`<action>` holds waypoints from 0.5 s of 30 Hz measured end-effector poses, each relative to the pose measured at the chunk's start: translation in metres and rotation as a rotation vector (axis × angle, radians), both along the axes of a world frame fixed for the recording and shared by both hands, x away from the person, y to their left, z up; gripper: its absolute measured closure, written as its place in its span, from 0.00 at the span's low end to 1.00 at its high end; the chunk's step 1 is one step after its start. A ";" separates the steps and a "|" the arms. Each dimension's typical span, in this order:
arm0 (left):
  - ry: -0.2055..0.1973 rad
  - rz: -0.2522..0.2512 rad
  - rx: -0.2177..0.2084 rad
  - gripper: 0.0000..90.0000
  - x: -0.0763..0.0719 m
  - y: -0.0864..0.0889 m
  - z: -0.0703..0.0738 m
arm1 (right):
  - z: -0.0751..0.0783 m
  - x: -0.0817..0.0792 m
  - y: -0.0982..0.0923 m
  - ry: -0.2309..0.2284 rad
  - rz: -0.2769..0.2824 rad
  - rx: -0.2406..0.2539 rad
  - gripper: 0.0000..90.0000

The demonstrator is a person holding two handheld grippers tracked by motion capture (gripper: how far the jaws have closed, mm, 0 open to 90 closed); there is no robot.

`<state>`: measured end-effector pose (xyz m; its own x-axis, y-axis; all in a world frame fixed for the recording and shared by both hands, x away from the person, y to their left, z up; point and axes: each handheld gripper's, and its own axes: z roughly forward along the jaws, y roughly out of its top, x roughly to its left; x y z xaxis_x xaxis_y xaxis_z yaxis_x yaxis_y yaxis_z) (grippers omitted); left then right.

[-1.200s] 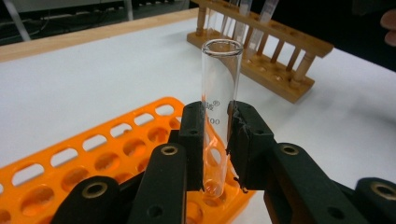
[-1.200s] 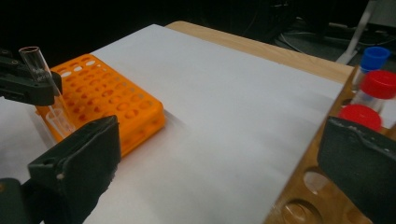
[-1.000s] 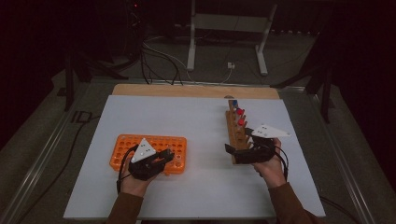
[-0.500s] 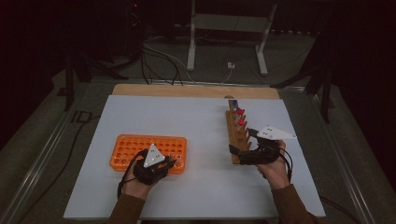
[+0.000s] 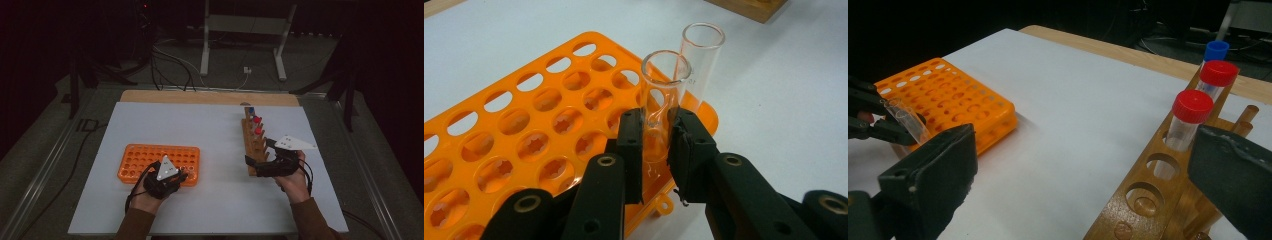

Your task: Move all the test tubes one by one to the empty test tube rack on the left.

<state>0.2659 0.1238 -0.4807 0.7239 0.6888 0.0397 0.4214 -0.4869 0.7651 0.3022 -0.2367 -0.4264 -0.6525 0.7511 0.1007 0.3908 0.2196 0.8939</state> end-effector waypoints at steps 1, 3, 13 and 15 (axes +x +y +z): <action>0.000 0.000 -0.001 0.85 0.000 0.000 0.000 | 0.000 0.000 0.000 0.000 0.000 -0.001 0.00; 0.003 -0.002 -0.005 0.85 0.000 0.001 0.000 | 0.000 0.000 0.000 0.000 0.001 -0.001 0.00; -0.020 -0.017 -0.142 0.62 -0.002 0.012 0.008 | 0.000 0.001 -0.002 -0.002 -0.004 0.003 0.00; -0.031 -0.014 -0.178 0.60 -0.002 0.017 0.011 | -0.001 0.002 -0.002 -0.003 -0.005 0.002 0.00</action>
<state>0.2638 0.1404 -0.4699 0.7340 0.6765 -0.0594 0.3900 -0.3482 0.8524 0.3040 -0.2391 -0.4270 -0.6488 0.7544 0.0998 0.3890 0.2161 0.8955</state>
